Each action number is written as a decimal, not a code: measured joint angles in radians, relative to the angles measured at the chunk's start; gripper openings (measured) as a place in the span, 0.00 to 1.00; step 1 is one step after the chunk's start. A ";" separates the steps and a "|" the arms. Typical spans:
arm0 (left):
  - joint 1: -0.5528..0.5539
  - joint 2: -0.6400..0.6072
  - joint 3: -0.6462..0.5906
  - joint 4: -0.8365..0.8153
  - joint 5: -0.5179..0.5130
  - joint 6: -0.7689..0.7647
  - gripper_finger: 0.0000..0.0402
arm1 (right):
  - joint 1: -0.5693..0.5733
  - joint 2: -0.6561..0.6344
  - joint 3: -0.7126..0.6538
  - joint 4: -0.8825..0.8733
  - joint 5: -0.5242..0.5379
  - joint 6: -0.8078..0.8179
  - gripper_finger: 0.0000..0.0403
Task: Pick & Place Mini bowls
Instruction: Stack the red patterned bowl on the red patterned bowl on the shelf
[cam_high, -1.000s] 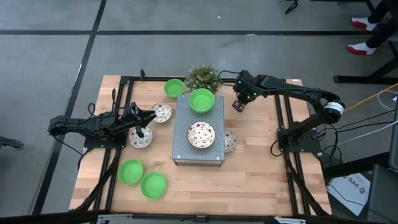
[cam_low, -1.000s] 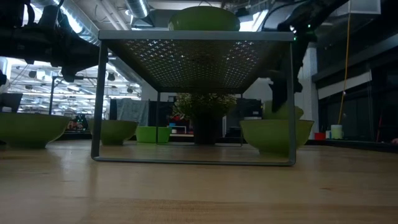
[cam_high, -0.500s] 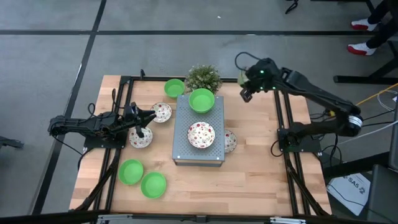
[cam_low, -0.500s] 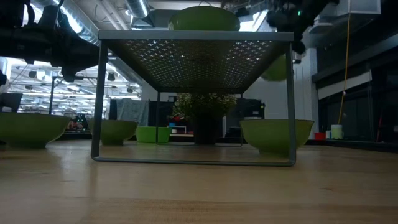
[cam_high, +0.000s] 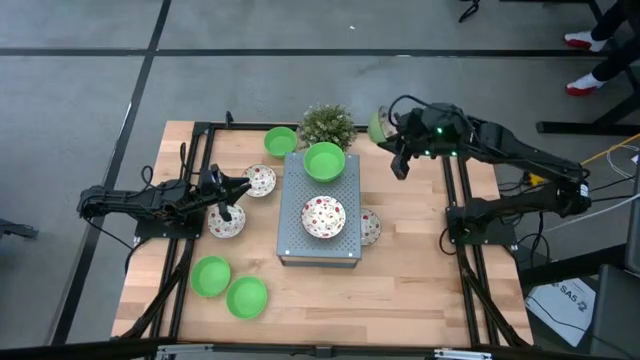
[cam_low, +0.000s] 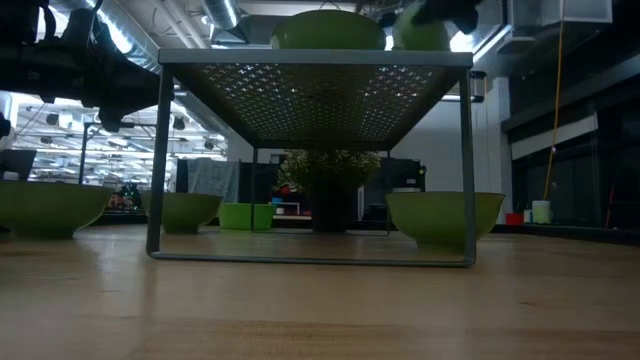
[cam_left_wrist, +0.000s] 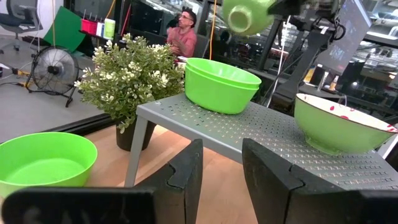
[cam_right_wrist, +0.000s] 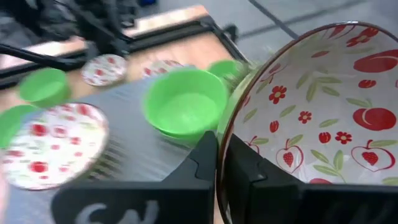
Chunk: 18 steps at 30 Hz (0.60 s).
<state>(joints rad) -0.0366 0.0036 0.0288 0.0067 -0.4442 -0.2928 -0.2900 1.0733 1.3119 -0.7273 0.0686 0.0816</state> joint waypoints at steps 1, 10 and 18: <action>0.000 0.000 0.000 0.000 0.000 0.000 0.27 | 0.025 0.000 0.007 0.007 0.004 0.004 0.03; 0.000 0.000 0.000 0.000 0.000 0.000 0.27 | 0.294 0.001 0.033 0.024 0.010 0.044 0.03; 0.000 0.000 0.000 0.000 0.000 0.000 0.27 | 0.552 0.040 0.033 0.092 0.075 0.032 0.03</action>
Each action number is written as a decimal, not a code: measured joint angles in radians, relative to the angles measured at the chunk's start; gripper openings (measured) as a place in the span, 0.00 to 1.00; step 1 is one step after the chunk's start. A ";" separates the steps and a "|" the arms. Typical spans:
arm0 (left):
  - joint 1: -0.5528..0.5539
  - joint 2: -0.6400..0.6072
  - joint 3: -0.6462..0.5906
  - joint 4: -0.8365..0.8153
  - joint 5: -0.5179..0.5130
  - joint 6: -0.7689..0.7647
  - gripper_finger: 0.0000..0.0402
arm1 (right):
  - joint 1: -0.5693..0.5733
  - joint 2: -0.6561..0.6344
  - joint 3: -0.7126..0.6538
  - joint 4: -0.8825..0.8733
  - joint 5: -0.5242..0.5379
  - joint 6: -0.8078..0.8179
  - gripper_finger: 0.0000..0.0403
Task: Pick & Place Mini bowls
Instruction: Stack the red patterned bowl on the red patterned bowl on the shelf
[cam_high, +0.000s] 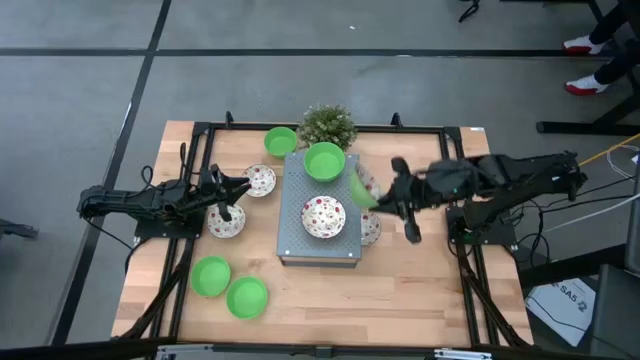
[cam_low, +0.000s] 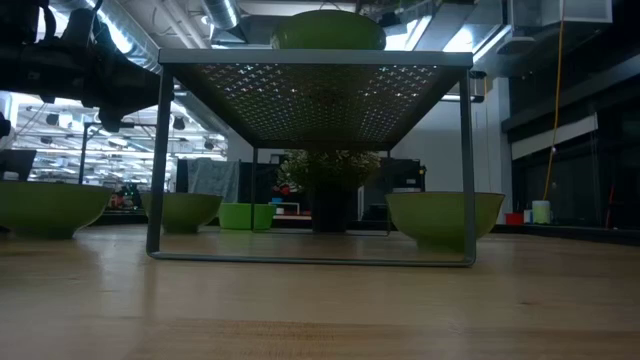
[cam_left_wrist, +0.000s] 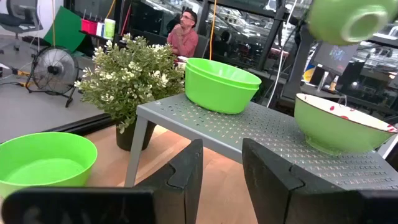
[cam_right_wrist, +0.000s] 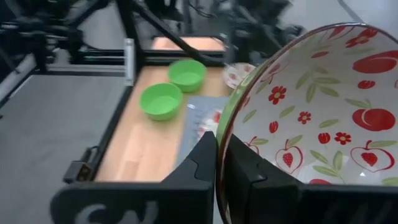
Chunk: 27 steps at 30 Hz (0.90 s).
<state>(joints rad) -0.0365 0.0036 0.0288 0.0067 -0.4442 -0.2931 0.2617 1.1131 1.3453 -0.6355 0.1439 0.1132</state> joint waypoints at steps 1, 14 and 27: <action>0.000 0.000 0.000 0.000 0.000 0.000 0.27 | 0.026 0.005 0.000 0.016 0.010 -0.008 0.03; 0.000 0.000 0.000 0.000 0.000 0.000 0.27 | 0.230 0.100 0.000 0.165 0.024 -0.023 0.03; 0.000 0.000 0.000 0.000 0.000 0.000 0.27 | 0.251 0.159 0.126 0.083 0.049 -0.147 0.03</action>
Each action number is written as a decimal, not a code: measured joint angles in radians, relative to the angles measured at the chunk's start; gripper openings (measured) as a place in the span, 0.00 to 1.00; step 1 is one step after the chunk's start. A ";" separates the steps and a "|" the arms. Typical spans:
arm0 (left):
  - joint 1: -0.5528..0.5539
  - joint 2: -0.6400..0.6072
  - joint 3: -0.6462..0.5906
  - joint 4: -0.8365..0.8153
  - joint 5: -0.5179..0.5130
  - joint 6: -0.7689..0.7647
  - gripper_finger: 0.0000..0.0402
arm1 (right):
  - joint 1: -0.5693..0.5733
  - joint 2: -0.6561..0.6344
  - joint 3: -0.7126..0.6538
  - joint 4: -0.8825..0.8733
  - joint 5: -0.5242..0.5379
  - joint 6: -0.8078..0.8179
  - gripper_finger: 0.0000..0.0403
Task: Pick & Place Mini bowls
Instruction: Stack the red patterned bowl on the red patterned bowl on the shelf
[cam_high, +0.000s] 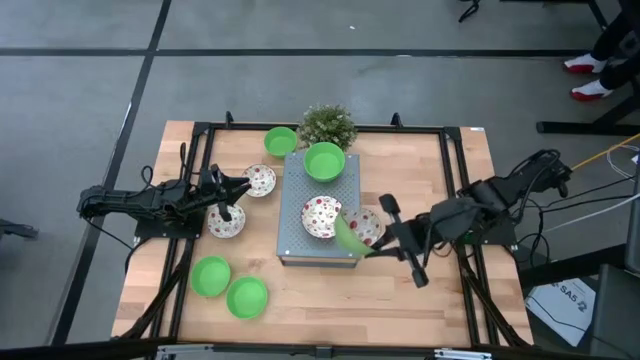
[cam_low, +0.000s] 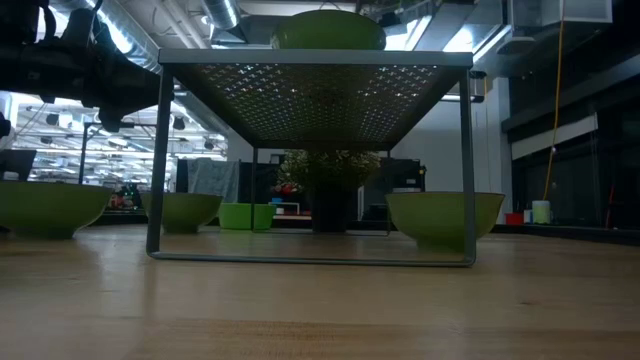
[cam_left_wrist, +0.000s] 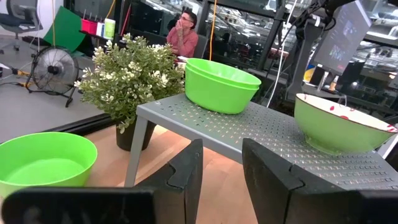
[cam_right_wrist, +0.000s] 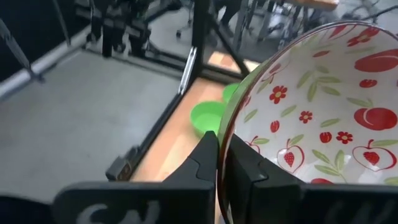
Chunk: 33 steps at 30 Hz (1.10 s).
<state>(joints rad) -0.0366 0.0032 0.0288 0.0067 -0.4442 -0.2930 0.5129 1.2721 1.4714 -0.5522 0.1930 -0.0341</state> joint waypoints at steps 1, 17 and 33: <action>0.000 0.000 0.000 0.000 0.000 0.000 0.27 | 0.004 0.010 0.000 -0.008 -0.001 -0.007 0.03; 0.000 0.000 0.000 0.000 0.000 0.000 0.27 | -0.078 0.213 0.002 -0.064 0.129 -0.236 0.03; 0.000 0.000 0.000 0.000 0.000 0.000 0.27 | -0.230 0.273 0.002 -0.173 0.057 -0.254 0.03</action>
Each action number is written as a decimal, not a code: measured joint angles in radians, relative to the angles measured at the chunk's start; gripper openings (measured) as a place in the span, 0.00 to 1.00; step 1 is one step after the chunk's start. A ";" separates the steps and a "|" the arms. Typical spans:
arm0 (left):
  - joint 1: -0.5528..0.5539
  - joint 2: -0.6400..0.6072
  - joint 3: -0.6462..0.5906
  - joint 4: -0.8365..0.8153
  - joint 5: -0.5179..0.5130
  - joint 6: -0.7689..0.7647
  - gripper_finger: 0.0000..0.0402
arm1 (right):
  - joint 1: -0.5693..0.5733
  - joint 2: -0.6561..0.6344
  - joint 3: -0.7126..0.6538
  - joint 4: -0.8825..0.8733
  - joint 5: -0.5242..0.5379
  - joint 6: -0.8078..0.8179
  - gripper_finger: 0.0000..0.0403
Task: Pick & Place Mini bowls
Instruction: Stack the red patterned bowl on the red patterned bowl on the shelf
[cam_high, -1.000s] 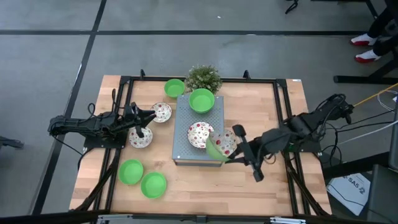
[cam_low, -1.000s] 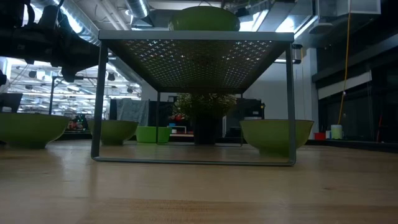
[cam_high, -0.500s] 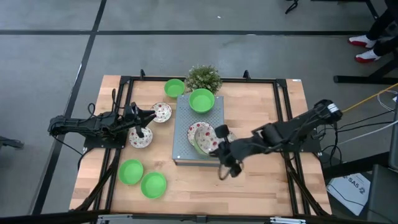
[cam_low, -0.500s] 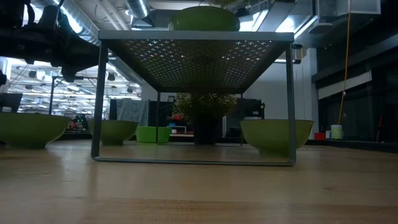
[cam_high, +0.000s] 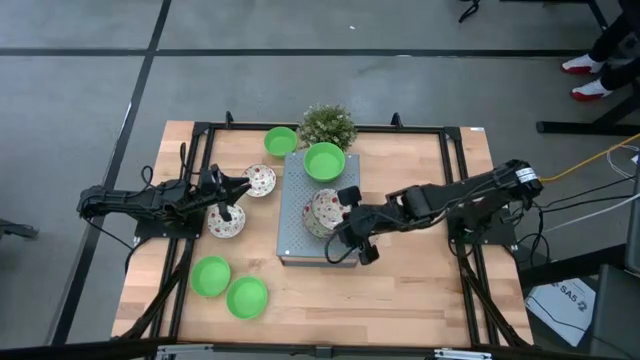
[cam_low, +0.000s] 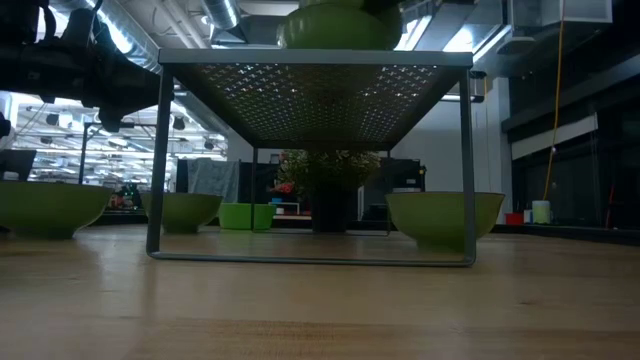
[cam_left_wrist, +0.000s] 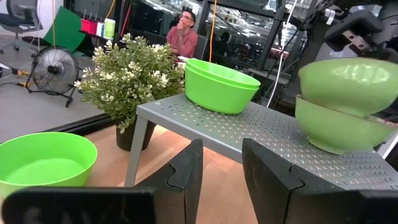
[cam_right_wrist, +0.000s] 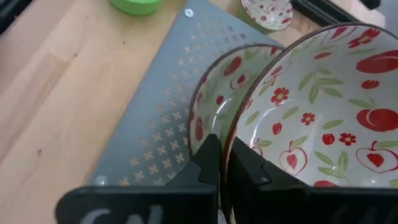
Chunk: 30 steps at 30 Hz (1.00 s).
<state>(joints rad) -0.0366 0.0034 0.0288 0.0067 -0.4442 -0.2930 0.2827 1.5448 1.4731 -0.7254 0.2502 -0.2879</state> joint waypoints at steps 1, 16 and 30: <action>0.000 0.000 0.000 0.000 0.000 0.000 0.27 | -0.005 0.000 0.000 -0.002 -0.012 -0.002 0.03; 0.000 0.000 0.000 0.000 0.000 0.000 0.27 | -0.053 0.000 0.000 -0.011 -0.115 -0.029 0.03; 0.000 0.000 0.000 0.000 0.000 0.000 0.27 | -0.071 0.002 0.000 -0.010 -0.122 -0.039 0.05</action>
<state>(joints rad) -0.0366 0.0033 0.0288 0.0067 -0.4442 -0.2932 0.2117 1.5472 1.4731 -0.7355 0.1286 -0.3267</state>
